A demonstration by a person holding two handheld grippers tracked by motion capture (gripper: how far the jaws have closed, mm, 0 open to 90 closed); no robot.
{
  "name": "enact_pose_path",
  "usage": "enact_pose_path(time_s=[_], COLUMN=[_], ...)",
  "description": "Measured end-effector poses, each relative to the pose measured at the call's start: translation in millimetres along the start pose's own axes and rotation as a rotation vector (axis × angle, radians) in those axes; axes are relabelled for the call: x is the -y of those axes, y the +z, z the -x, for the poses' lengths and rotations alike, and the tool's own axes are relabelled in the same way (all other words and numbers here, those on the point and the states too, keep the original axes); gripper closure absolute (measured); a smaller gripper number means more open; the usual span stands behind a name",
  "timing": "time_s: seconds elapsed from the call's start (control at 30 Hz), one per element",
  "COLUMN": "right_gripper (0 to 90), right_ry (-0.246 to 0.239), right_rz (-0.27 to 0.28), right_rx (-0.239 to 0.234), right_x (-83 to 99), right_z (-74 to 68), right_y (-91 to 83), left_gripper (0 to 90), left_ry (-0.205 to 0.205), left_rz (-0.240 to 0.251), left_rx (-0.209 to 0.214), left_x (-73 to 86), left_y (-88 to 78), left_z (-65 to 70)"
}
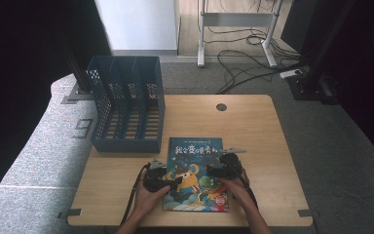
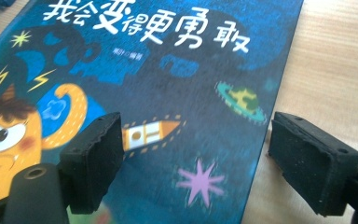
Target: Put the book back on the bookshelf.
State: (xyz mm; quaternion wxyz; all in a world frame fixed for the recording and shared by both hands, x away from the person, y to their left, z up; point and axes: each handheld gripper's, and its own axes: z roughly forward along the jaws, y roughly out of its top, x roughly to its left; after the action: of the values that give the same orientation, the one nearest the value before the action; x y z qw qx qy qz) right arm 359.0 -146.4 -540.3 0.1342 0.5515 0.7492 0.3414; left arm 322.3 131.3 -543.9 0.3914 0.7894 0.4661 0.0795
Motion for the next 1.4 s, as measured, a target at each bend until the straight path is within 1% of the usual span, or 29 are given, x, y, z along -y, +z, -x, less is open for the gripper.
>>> enact_pose_path(time_s=[0.03, 0.07, 0.1, 0.13, 0.17, 0.23, 0.3, 0.33, 0.37, 0.4, 0.43, 0.47, 0.5, 0.57, 0.6, 0.67, 0.7, 0.77, 0.8, 0.9, 0.97, 1.0, 1.1, 1.13, 1.2, 1.3, 1.33, 1.4], right_gripper=[16.8, 16.8, 16.8, 16.1, 16.0, 15.8, 15.1, 15.1, 15.1, 14.9, 14.9, 14.7, 14.6, 14.9, 15.0, 15.3, 15.5, 16.3, 16.2, 16.3, 16.2, 16.1, 16.6, 17.2, 16.8, 16.8, 17.0, 16.1], right_ry=[0.0, -0.001, -0.001, 0.002, -0.008, 0.008, 0.005, 0.005, 0.013, 0.03, 0.035, 0.052, 0.063, 0.065, 0.082, 0.085, 0.097, 0.128, 0.141, 0.157, 0.153, 0.15, 0.158, 0.165, 0.16, 0.17, 0.184, 0.191], right_rz=[0.0, -0.006, -0.006, -0.019, -0.027, -0.04, -0.053, -0.053, -0.054, -0.063, -0.062, -0.063, -0.064, -0.056, -0.06, -0.067, -0.066, -0.048, -0.058, -0.085, -0.091, -0.095, -0.107, -0.124, -0.131, -0.141, -0.169, -0.19], right_rx=[0.0, 0.006, 0.006, 0.008, 0.009, -0.009, -0.006, -0.006, -0.005, 0.0, -0.006, -0.021, -0.025, -0.019, -0.029, -0.02, -0.026, -0.058, -0.062, -0.066, -0.063, -0.053, -0.048, -0.036, -0.033, -0.041, -0.046, -0.051], right_x=[0.0, -5.1, -5.1, -11.8, -14.8, -20.8, -26.8, -26.8, -29.8, -36.9, -40.4, -43.9, -47.4, -53.2, -55.9, -60.8, -63.1, -65.7, -66.7, -68.0, -68.0, -68.2, -69.7, -72.1, -73.7, -75.2, -78.6, -81.2], right_z=[0.0, 1.1, 1.1, 3.3, 4.4, 6.7, 9.8, 9.8, 11.1, 14.5, 16.3, 18.0, 19.4, 21.6, 23.1, 25.5, 26.8, 30.1, 31.6, 33.6, 33.3, 32.3, 32.0, 31.8, 31.2, 32.3, 33.4, 34.0], right_y=[0.0, 2.9, 2.9, 8.2, 10.0, 12.7, 16.8, 16.8, 18.9, 22.5, 24.1, 24.9, 25.9, 28.3, 30.0, 32.9, 33.4, 33.7, 34.8, 38.7, 39.5, 40.8, 41.0, 41.4, 42.5, 42.8, 42.7, 43.5], left_gripper=[17.5, 17.4, 17.3, 17.2, 17.1, 16.7, 16.6, 16.4, 16.4, 16.0, 16.1, 16.0, 16.0, 16.1, 16.1, 16.3, 16.3, 16.5, 16.5, 16.6, 16.6, 16.5, 16.2, 16.1, 16.2, 15.9, 15.8, 15.5], left_ry=[0.0, 0.01, 0.01, 0.021, 0.022, 0.033, 0.04, 0.04, 0.044, 0.054, 0.059, 0.062, 0.065, 0.064, 0.053, 0.055, 0.063, 0.065, 0.068, 0.074, 0.085, 0.088, 0.088, 0.088, 0.091, 0.097, 0.1, 0.101], left_rz=[0.0, -0.001, -0.001, -0.01, -0.012, -0.017, -0.021, -0.021, -0.023, -0.029, -0.03, -0.028, -0.027, -0.028, -0.026, -0.026, -0.03, -0.029, -0.029, -0.028, -0.028, -0.027, -0.025, -0.025, -0.024, -0.024, -0.023, -0.024], left_rx=[0.0, -0.018, -0.018, -0.028, -0.03, -0.04, -0.056, -0.056, -0.062, -0.077, -0.077, -0.078, -0.077, -0.071, -0.063, -0.057, -0.048, -0.039, -0.038, -0.043, -0.05, -0.053, -0.05, -0.049, -0.049, -0.054, -0.056, -0.056], left_x=[0.0, -2.2, -2.2, -5.0, -6.4, -8.8, -11.1, -11.1, -12.2, -14.7, -15.0, -14.8, -14.6, -14.8, -14.8, -14.7, -14.7, -14.7, -14.5, -13.7, -13.1, -12.7, -12.5, -12.5, -12.2, -11.9, -11.7, -11.7], left_y=[0.0, 2.7, 2.7, 4.7, 5.6, 7.9, 10.6, 10.6, 11.6, 14.0, 14.3, 14.6, 14.6, 14.1, 13.9, 13.6, 12.7, 12.0, 12.0, 12.2, 12.5, 12.7, 12.8, 12.6, 12.5, 12.8, 13.1, 13.2], left_z=[0.0, 0.4, 0.4, 0.2, -0.3, -0.8, -0.3, -0.3, -0.1, 0.2, -0.2, -0.4, -0.6, -1.6, -2.0, -2.6, -4.1, -5.7, -5.8, -4.7, -3.7, -3.0, -3.1, -3.3, -3.5, -2.9, -2.2, -2.3])
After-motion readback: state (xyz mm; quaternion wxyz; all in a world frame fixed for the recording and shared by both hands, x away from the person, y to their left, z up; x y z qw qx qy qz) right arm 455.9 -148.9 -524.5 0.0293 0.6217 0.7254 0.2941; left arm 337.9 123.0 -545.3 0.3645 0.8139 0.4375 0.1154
